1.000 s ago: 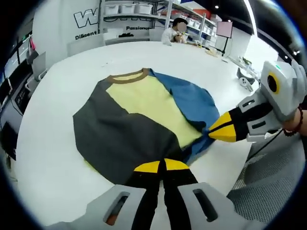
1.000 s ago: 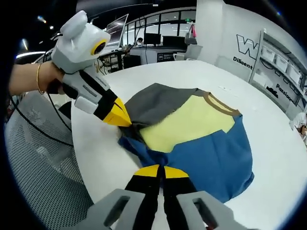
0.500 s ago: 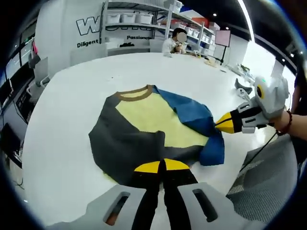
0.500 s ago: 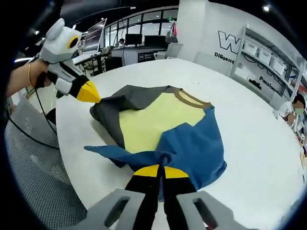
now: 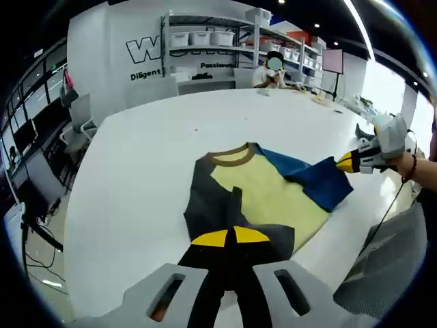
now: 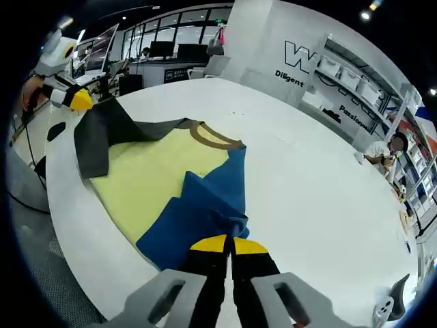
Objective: Fold the garment on the visible template until the final outline fits inside the template.
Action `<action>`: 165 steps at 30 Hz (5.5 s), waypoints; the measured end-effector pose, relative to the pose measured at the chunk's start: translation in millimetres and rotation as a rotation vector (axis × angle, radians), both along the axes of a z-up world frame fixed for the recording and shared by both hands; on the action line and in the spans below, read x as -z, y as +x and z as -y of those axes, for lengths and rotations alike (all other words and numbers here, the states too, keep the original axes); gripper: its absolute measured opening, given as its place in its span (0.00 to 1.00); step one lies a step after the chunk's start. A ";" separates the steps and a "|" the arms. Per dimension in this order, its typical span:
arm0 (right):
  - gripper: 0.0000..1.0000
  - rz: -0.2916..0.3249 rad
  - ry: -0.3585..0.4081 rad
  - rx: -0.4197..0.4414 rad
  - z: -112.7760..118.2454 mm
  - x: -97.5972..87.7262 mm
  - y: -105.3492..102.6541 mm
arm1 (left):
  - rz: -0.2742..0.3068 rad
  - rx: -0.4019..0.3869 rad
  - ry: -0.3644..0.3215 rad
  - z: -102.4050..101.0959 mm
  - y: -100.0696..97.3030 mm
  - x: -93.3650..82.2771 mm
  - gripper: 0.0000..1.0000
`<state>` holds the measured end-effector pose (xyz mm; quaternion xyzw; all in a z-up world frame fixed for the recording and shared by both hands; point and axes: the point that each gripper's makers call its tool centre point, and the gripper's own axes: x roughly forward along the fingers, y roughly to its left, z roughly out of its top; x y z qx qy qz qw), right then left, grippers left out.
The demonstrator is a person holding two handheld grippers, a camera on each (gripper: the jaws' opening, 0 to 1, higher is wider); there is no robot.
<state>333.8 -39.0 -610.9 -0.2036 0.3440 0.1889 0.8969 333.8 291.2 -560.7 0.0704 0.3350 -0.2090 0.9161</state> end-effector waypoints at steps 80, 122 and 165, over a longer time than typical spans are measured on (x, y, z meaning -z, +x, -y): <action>0.83 -0.124 0.312 -0.098 -68.9 13.0 -23.5 | 0.056 -0.027 0.058 -15.5 0.9 38.9 0.99; 0.27 -0.120 0.146 -0.224 -76.7 63.9 -55.9 | -0.049 0.141 0.169 28.4 -45.4 100.9 0.41; 0.00 -0.100 0.181 -0.227 -73.2 33.1 -60.8 | -0.060 0.185 0.147 31.5 -58.6 81.7 0.06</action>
